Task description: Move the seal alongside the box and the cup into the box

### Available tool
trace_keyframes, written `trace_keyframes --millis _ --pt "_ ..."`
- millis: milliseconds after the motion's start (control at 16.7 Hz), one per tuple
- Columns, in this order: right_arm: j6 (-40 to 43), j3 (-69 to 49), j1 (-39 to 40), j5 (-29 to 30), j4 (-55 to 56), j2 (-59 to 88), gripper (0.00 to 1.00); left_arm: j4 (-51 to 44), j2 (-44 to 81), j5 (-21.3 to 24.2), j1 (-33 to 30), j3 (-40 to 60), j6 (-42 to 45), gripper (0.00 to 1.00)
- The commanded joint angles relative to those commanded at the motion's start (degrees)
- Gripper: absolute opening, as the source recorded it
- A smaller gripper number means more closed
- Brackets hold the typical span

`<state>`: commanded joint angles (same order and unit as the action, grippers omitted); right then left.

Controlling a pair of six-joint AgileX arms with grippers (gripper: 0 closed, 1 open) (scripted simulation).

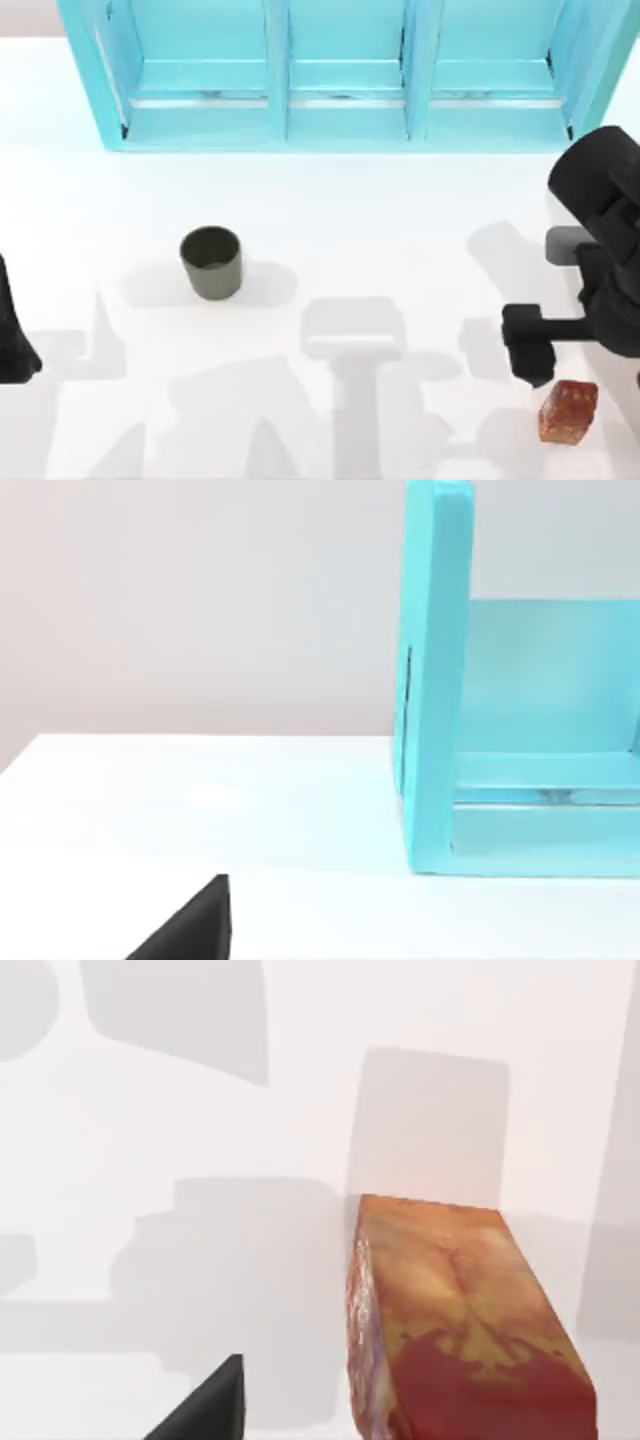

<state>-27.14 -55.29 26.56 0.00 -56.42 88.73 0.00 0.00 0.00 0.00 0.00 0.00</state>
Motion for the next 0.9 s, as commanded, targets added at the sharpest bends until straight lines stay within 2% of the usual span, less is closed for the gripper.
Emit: trace_keyframes --millis 240,660,900 --pt "-0.10 -4.08 0.05 -0.14 -4.20 -0.40 1.00 0.00 0.00 0.00 0.00 0.00 0.00 1.00" --pt "0.27 -18.61 -0.28 0.01 -21.79 -2.74 1.00 0.00 0.00 0.00 0.00 0.00 0.00 1.00" --pt "0.36 -20.05 -0.31 0.00 -23.18 -3.14 1.00 0.00 0.00 0.00 0.00 0.00 0.00 1.00"
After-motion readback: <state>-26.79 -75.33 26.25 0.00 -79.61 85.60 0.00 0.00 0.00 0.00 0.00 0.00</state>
